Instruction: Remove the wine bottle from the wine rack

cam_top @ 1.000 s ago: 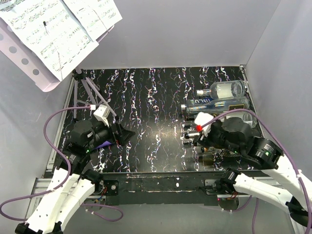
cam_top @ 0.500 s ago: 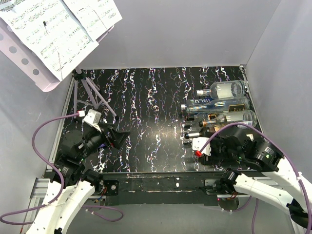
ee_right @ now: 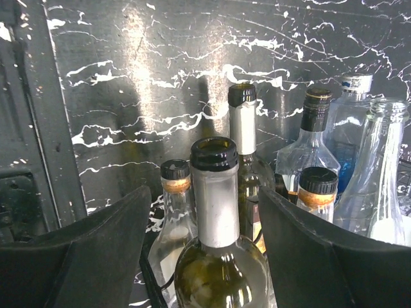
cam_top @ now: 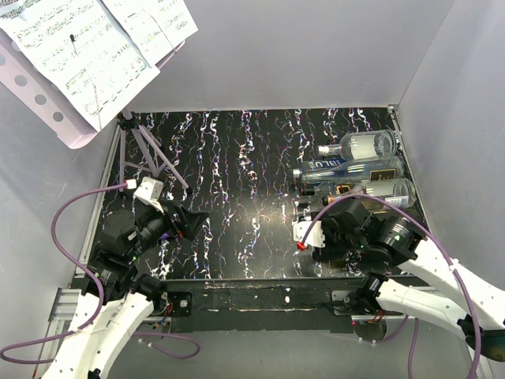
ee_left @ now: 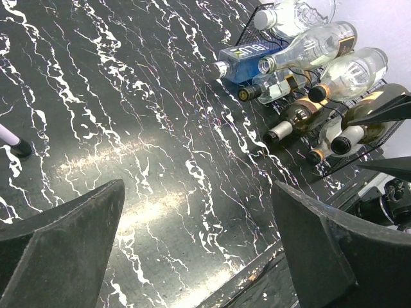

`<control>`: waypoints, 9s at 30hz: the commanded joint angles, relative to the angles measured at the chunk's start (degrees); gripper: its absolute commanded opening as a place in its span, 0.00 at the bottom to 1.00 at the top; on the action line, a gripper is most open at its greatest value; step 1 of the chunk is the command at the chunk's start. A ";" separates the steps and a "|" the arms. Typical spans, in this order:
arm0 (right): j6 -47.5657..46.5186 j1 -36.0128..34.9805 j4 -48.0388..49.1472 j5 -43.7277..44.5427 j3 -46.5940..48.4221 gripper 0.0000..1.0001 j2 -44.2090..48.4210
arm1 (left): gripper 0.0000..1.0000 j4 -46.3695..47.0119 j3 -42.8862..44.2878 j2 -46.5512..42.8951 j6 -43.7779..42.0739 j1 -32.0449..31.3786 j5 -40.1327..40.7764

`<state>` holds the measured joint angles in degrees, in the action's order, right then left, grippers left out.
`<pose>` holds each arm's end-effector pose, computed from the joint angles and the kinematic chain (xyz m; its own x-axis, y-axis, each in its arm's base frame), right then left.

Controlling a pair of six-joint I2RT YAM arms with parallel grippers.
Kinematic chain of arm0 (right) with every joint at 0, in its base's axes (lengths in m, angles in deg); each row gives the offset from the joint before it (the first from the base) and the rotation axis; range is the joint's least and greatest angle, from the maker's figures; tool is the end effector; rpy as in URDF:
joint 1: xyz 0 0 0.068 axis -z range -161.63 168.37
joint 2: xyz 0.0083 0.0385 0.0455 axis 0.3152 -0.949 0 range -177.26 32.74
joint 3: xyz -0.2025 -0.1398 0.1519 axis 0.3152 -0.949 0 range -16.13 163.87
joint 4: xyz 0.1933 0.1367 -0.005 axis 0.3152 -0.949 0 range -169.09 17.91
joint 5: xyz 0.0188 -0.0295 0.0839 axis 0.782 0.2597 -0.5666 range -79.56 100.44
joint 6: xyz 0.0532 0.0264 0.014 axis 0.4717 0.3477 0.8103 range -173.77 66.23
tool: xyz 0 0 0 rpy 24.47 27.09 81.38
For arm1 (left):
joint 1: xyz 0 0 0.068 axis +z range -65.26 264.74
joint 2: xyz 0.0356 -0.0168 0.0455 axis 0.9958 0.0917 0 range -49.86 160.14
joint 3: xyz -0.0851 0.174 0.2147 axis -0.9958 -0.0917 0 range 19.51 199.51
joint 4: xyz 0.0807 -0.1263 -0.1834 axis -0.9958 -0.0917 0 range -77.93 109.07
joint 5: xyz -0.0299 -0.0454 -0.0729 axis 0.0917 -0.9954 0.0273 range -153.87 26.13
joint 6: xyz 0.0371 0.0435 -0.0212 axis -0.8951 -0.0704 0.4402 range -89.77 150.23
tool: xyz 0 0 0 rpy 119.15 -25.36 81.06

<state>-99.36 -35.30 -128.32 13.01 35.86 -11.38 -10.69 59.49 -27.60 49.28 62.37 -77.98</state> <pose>0.0645 0.0842 0.3090 0.2525 -0.8612 -0.4411 -0.8672 0.0008 -0.4980 0.0564 -0.0353 0.3189 -0.3747 -0.1881 -0.9079 0.4943 0.7879 -0.3672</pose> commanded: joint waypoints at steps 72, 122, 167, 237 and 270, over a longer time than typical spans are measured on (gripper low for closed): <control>5.23 5.68 -3.73 -27.08 26.85 0.01 0.96 | 0.98 0.05 0.18 0.77 -0.94 -0.22 -0.22; 46.64 5.42 142.19 -16.10 17.10 0.01 -63.46 | 0.98 -0.39 -0.17 -7.14 -1.03 -0.22 5.23; 25.67 5.42 58.56 -12.15 0.74 0.73 -10.30 | 0.98 0.49 -0.26 -6.44 -1.29 -0.22 3.74; -23.68 30.11 1.56 0.07 13.23 0.41 -34.72 | 0.98 0.40 -0.44 -8.55 -1.21 -0.22 2.68; -11.46 28.62 -13.29 -5.82 20.87 0.01 -23.56 | 0.98 0.40 -0.44 -8.29 -1.12 -0.22 2.24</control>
<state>-111.92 -6.49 -138.51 8.27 53.58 -38.04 -10.88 59.32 -36.14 48.65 62.34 -75.05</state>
